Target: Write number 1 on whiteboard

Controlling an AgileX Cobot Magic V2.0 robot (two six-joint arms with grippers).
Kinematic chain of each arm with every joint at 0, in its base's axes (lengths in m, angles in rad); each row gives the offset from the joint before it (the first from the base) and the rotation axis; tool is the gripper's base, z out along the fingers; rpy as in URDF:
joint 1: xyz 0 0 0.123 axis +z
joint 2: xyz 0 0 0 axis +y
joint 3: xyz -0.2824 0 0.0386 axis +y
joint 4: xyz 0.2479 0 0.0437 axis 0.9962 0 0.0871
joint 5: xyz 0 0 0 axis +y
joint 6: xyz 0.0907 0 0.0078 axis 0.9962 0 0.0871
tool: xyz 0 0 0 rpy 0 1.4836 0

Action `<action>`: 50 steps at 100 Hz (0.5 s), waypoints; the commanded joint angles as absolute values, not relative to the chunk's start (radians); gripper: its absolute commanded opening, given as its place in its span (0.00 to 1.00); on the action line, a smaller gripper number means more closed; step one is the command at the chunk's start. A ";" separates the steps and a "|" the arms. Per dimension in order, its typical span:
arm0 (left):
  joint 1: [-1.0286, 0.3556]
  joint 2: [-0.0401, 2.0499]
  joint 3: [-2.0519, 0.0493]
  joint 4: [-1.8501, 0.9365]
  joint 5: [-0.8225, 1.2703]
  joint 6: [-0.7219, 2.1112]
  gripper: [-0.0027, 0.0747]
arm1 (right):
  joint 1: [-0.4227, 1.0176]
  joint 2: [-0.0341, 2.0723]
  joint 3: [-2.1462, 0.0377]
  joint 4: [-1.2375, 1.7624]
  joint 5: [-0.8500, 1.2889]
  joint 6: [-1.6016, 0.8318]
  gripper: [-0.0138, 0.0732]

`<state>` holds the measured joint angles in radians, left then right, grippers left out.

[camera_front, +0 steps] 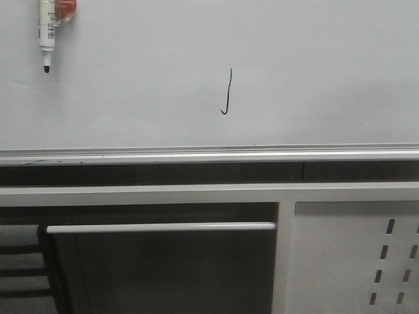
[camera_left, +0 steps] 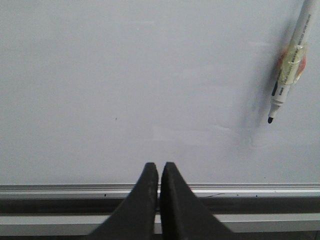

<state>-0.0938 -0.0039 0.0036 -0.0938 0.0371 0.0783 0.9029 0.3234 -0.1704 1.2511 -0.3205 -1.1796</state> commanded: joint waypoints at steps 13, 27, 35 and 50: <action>-0.099 -0.027 0.044 -0.102 -0.042 0.070 0.01 | 0.645 0.335 -0.193 0.541 -0.119 -0.571 0.09; -0.099 -0.027 0.044 -0.102 -0.042 0.070 0.01 | 0.471 0.268 -0.193 0.037 0.076 -0.063 0.09; -0.099 -0.027 0.044 -0.102 -0.042 0.070 0.01 | 0.376 0.223 -0.168 -0.035 0.127 0.000 0.09; -0.099 -0.027 0.044 -0.102 -0.042 0.070 0.01 | 0.248 0.122 -0.076 -0.012 0.052 0.000 0.09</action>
